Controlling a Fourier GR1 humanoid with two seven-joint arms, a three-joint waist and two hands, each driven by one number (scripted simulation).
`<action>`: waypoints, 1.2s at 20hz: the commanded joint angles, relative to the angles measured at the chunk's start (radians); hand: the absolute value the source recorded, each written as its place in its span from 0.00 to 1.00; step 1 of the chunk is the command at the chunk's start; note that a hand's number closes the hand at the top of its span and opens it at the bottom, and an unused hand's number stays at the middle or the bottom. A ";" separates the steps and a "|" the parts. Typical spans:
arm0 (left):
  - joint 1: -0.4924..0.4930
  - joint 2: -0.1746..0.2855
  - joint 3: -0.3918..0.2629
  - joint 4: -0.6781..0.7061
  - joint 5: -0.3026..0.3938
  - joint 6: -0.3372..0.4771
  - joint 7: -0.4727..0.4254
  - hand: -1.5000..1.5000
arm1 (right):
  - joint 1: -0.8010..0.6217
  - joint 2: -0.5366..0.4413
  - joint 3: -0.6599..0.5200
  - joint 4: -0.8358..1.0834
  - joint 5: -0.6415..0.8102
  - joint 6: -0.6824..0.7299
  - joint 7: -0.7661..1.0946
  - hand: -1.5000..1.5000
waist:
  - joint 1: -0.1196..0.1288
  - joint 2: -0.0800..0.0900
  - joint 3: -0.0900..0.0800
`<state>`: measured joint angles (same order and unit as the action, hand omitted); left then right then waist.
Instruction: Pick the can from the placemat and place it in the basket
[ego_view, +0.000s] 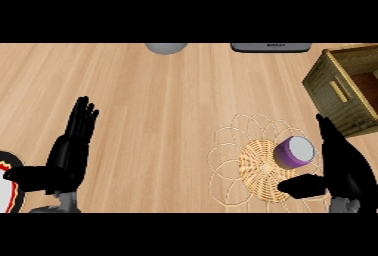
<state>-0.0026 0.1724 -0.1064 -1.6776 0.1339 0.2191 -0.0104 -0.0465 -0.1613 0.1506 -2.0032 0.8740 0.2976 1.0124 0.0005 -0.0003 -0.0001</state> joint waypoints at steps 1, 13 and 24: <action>0.002 -0.019 0.015 0.006 -0.009 -0.023 -0.012 0.50 | -0.038 0.028 -0.031 0.042 0.008 0.023 0.040 0.00 | 0.001 0.000 0.000; -0.012 -0.074 0.037 0.081 -0.051 -0.056 -0.062 0.50 | 0.066 0.065 -0.046 0.088 0.051 -0.047 -0.090 0.00 | -0.002 0.000 0.000; -0.020 -0.085 0.065 0.032 -0.076 -0.056 -0.004 0.50 | 0.089 0.066 -0.029 0.130 0.036 -0.008 -0.153 1.00 | -0.003 0.000 0.000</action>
<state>-0.0112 0.1051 -0.0448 -1.6682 0.0734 0.1545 0.0032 -0.0099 -0.0904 0.0905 -1.8326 0.9229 0.2467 0.8777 -0.0003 -0.0005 -0.0002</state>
